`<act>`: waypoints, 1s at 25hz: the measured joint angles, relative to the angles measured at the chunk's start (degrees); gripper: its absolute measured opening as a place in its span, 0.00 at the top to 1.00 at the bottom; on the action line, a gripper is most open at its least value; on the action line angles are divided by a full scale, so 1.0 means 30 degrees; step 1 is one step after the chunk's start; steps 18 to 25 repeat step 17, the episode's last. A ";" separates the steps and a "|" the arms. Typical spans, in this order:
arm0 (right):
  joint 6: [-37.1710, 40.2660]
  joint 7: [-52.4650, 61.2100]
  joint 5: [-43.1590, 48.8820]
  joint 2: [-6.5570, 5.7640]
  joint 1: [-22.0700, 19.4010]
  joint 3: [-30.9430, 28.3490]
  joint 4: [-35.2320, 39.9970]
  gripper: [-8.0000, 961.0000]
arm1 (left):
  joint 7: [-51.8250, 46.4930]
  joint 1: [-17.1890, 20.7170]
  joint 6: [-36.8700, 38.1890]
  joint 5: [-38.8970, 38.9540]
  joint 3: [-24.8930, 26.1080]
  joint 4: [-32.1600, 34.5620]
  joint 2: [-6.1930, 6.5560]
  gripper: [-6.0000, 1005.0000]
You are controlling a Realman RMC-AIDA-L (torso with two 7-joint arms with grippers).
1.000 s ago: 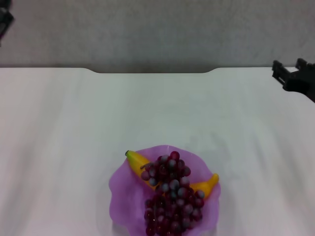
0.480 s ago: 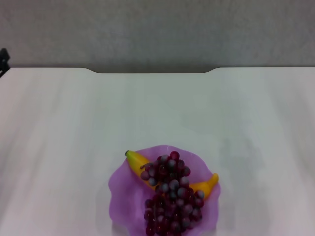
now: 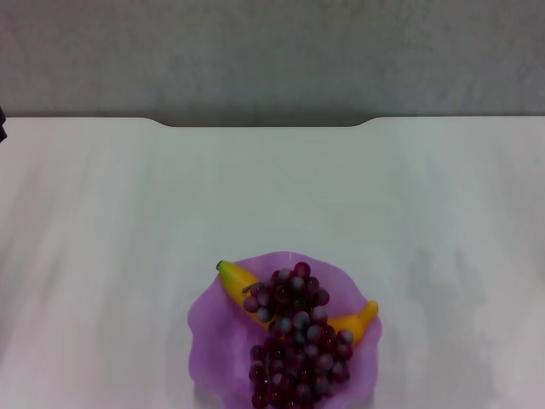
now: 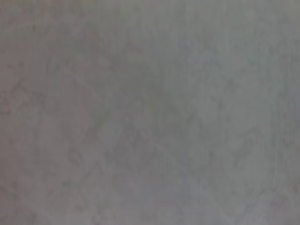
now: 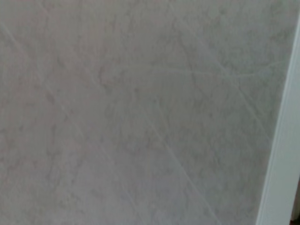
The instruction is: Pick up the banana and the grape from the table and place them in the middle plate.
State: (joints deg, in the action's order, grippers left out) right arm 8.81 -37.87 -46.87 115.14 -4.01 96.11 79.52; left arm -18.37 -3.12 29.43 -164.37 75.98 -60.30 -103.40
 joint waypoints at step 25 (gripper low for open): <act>0.0458 0.0192 -0.0492 0.0028 -0.0031 0.0255 0.0002 0.37 | 0.4150 0.0134 -0.3113 -0.0024 0.2130 -0.1798 -0.2223 0.12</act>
